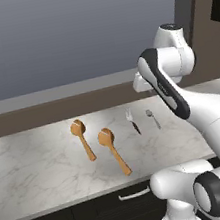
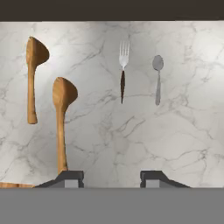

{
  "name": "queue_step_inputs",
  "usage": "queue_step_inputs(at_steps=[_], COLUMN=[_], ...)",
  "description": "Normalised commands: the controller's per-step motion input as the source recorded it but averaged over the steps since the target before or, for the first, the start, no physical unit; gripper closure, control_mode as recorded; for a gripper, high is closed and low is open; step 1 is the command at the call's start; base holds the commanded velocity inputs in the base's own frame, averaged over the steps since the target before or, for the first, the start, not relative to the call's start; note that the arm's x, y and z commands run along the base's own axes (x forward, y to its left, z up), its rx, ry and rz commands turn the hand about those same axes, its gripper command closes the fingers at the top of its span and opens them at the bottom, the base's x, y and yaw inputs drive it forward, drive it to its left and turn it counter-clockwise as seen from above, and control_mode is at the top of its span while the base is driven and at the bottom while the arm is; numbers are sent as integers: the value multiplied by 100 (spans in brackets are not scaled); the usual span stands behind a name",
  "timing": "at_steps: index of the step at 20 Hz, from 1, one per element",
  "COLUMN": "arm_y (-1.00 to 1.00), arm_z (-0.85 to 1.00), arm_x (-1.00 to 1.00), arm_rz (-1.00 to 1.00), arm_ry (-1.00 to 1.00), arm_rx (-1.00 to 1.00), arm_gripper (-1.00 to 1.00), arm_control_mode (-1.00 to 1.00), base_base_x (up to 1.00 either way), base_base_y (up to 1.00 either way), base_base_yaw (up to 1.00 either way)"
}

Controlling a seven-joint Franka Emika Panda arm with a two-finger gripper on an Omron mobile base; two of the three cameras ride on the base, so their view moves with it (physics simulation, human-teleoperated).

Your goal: Organize the utensils by type. Pick up the wooden spoons from the counter and place them in the open cabinet. Then pick up the metallic utensils from the counter and place them in the open drawer.

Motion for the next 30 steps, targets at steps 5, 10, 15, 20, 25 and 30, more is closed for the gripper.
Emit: queue_step_inputs(at_steps=[5,10,15,20,25,30], arm_y=[1,12,20,31,38,43], arm_z=[-2,-17,-26,-34,-39,-37], arm_x=[-11,-45,-60,-57,-43,-24], arm_rz=[0,4,5,4,1,0], arm_ry=[0,0,0,2,5,7], arm_rx=[0,0,0,0,0,0], arm_gripper=[-100,-100,-100,-100,-100,-100], arm_control_mode=[-100,-100,-100,-100,-100,-100], base_base_x=[0,0,0,0,0,0], base_base_y=[0,0,0,0,0,0], base_base_yaw=[0,0,0,0,0,0])
